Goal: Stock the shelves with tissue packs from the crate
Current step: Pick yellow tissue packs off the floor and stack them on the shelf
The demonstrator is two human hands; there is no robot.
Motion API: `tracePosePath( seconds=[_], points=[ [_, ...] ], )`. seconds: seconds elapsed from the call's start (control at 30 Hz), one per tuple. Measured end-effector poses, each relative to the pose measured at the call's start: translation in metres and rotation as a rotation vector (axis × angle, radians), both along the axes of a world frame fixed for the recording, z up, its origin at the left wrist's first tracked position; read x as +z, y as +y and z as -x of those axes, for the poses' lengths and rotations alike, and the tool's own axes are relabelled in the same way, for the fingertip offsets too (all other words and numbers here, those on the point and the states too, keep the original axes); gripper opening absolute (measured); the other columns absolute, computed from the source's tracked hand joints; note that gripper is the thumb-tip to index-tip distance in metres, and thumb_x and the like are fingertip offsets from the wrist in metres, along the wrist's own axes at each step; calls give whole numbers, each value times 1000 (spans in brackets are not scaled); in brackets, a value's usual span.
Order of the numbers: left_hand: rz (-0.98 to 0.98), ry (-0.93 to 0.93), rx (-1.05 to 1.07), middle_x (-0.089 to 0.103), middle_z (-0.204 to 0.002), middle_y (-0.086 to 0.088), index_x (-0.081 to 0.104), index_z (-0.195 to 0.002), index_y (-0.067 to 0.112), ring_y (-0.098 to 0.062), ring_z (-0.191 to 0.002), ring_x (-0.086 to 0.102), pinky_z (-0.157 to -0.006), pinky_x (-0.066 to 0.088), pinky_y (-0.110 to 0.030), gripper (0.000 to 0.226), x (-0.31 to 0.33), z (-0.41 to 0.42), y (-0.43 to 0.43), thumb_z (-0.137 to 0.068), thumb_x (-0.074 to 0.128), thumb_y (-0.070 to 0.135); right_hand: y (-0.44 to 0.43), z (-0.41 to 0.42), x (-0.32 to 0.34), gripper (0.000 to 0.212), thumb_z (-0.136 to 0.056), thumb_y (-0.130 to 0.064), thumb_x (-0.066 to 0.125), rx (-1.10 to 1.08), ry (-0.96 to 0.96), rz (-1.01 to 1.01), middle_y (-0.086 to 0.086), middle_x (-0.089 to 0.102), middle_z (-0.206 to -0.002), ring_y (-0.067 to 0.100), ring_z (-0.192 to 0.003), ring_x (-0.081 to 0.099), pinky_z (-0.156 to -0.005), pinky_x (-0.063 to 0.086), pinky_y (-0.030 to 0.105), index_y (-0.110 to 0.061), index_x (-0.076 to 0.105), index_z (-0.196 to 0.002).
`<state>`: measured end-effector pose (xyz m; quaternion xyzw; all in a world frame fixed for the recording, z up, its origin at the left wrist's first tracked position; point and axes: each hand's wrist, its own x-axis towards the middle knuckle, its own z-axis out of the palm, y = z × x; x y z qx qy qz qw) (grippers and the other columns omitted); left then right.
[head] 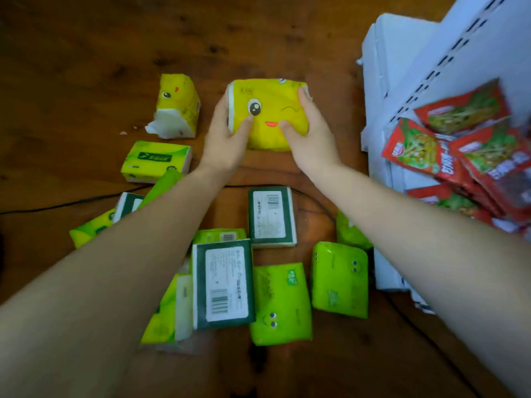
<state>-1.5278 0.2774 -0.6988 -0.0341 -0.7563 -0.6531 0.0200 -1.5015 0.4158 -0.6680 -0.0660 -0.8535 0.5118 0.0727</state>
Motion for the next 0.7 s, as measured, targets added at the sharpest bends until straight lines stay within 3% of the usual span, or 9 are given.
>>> tracePosePath(
  seconds=[0.1,0.17,0.27,0.37,0.43,0.57,0.7],
  points=[
    [63,17,-25,16,-156,-5,11,-149,8,2,-135,15,-110,17,-9,64,27,-16,-4,-97,48,13,2,-21,31,64,-92,-16,56,41,7,-21,-3,27,-153,11,-140,23,-101,19,8,-17,24,-147],
    [88,58,-64,6,-158,-1,4,-150,11,6,-133,7,-114,10,-15,65,45,-24,-12,-99,44,11,-3,-31,49,64,-91,-17,57,87,7,-28,-3,24,-154,10,-142,19,-115,16,24,-17,24,-146],
    [100,109,-55,11,-157,2,9,-150,17,2,-137,10,-112,13,-14,60,80,-34,-28,-100,42,15,-9,-42,79,65,-90,-17,59,172,70,-54,0,19,-155,10,-144,13,-118,14,39,-19,25,-146],
    [65,107,11,37,-149,-1,20,-148,32,-17,-131,42,-110,35,-38,59,129,-44,-40,-96,49,30,-11,-58,122,61,-90,-22,59,228,117,-59,1,16,-156,9,-143,11,-110,13,20,-27,30,-144],
    [69,131,55,50,-136,-4,22,-148,28,-18,-113,55,-97,45,-37,57,168,-52,-39,-98,48,24,-10,-71,153,58,-90,-24,60,265,142,-36,-1,15,-156,9,-143,10,-102,16,13,-28,35,-142],
    [95,244,48,54,-122,1,22,-148,25,-14,-102,59,-88,49,-33,54,255,-67,-21,-99,44,20,3,-88,223,59,-90,-30,60,251,262,-51,-2,14,-156,9,-143,9,-111,17,24,-29,35,-142],
    [128,408,12,57,-113,9,24,-148,27,-11,-103,56,-90,47,-35,53,339,-75,14,-99,44,24,37,-104,297,58,-90,-31,59,190,407,-26,-5,13,-156,7,-143,8,-108,17,21,-32,34,-142]
  ],
)
